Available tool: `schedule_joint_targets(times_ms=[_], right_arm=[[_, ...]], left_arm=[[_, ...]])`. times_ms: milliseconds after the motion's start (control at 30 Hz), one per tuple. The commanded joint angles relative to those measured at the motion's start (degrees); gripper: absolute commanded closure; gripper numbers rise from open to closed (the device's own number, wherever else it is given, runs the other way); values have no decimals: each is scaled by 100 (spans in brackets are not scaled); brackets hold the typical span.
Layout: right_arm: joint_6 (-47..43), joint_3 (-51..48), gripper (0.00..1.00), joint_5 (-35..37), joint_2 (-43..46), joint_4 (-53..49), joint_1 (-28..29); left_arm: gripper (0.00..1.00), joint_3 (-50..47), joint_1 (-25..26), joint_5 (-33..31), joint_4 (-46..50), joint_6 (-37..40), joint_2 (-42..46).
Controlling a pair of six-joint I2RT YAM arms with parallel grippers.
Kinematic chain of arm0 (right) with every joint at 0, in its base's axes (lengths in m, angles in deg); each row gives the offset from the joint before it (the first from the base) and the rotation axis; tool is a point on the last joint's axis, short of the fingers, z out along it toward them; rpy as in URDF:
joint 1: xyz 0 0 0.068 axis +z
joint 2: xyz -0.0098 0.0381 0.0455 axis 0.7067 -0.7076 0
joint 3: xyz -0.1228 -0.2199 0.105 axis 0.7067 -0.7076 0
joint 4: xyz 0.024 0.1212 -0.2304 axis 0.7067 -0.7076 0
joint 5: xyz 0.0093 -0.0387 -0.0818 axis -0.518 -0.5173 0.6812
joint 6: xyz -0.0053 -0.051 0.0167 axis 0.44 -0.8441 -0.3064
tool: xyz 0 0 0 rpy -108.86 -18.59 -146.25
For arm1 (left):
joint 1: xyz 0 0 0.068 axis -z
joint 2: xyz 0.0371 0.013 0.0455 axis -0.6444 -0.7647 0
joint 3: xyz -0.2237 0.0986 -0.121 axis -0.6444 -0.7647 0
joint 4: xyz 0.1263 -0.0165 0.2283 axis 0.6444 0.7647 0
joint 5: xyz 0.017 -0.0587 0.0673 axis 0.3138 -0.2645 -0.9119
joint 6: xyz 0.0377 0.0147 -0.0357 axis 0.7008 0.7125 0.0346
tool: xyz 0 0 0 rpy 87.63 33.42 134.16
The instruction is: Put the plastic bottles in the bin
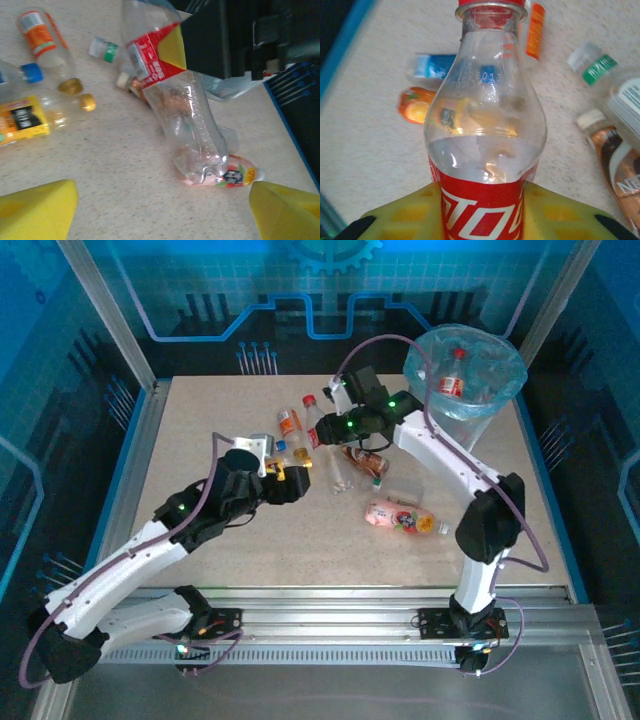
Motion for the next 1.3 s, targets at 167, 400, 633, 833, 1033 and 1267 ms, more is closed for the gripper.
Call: schedule_joint_targets(times_ms=[167, 400, 633, 833, 1033, 1267], right_arm=[[568, -431, 65, -1594, 741, 1123, 11], [881, -557, 65, -2107, 983, 1675, 117], [1001, -683, 65, -2186, 1057, 1980, 216], [1180, -903, 64, -2264, 1144, 2380, 251], [854, -720, 42, -2040, 1232, 2055, 256], [122, -17, 20, -1846, 1260, 1225, 269]], left_arm=[[10, -36, -52, 551, -828, 9, -380], [11, -12, -52, 652, -1004, -193, -526], [25, -229, -51, 633, -1439, -281, -294], [40, -329, -48, 595, -1485, -308, -138], [56, -418, -51, 390, -1295, -200, 115], [57, -455, -52, 512, -910, 616, 561]])
